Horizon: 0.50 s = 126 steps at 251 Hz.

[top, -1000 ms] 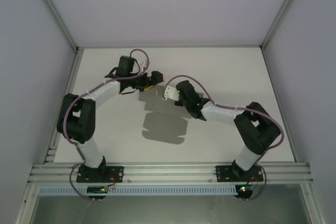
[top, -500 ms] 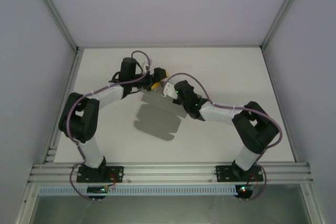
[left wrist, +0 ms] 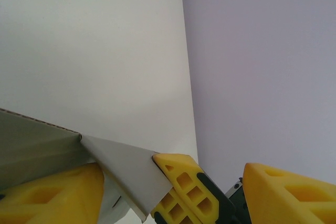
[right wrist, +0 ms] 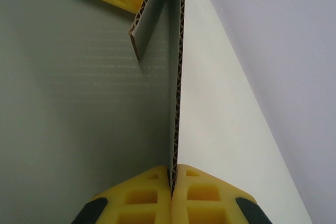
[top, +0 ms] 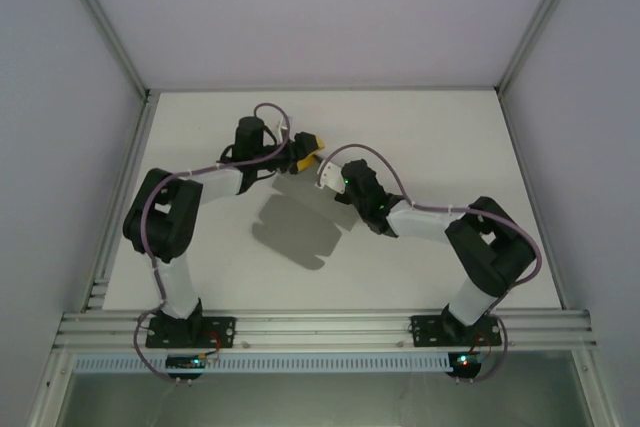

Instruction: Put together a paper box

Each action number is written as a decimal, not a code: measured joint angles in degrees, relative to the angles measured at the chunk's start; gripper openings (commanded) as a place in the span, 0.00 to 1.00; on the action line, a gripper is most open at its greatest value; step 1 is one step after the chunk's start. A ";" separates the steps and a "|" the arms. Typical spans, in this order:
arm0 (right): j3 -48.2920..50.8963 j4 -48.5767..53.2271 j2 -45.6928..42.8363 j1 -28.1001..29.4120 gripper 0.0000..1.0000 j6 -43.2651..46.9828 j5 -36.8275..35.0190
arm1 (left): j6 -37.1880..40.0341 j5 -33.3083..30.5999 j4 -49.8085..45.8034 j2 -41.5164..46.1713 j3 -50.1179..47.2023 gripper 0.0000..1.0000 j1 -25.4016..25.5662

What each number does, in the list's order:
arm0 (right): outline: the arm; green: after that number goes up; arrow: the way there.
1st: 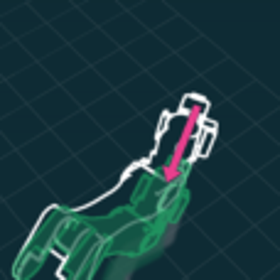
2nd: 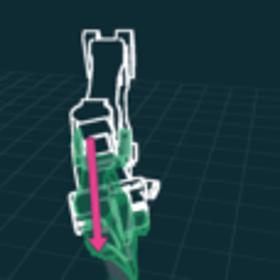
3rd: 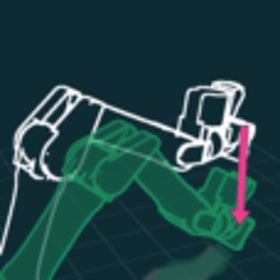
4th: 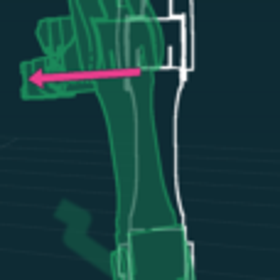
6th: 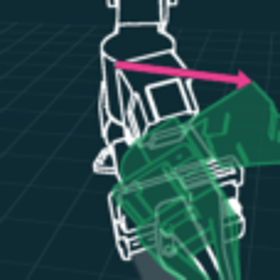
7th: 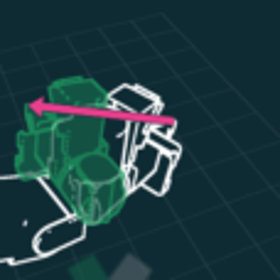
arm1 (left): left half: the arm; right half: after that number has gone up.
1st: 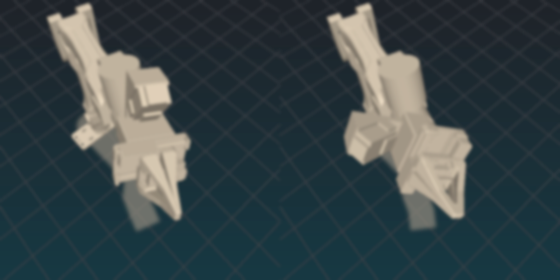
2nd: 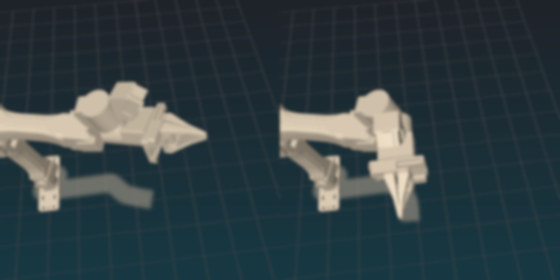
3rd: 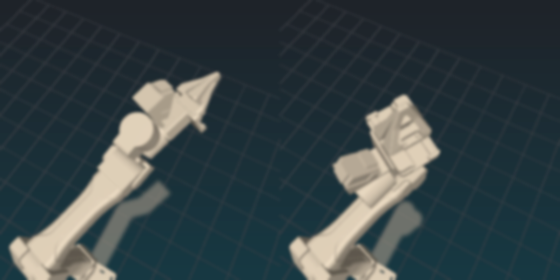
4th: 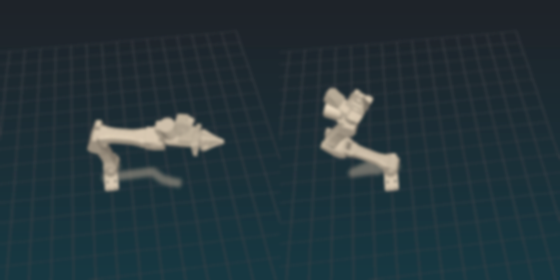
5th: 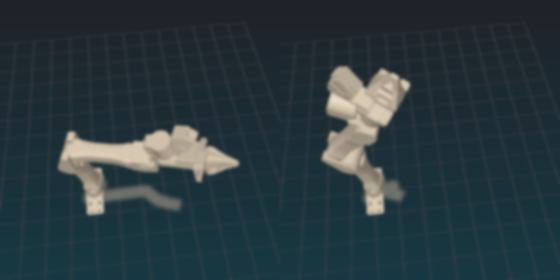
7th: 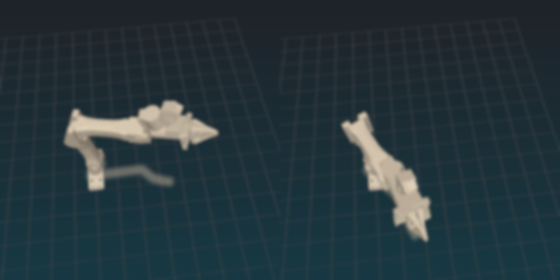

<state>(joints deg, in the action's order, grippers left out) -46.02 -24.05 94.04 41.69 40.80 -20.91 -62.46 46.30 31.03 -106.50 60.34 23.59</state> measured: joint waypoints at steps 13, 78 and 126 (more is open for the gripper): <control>0.31 -0.37 -0.09 -0.26 0.00 -0.39 0.46 | 0.42 0.22 -0.02 0.02 0.00 0.74 0.02; 2.47 -0.61 -4.24 -2.29 0.00 -1.64 8.46 | 15.21 -2.54 -19.34 11.87 -1.77 1.00 -1.90; 3.89 3.04 -11.93 -10.08 0.00 -4.70 18.95 | 28.79 -14.34 -32.54 23.89 -5.66 1.00 -10.67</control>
<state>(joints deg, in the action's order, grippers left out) -42.13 -21.02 82.11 31.62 36.10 -1.96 -33.67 31.97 -1.52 -82.61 54.68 12.93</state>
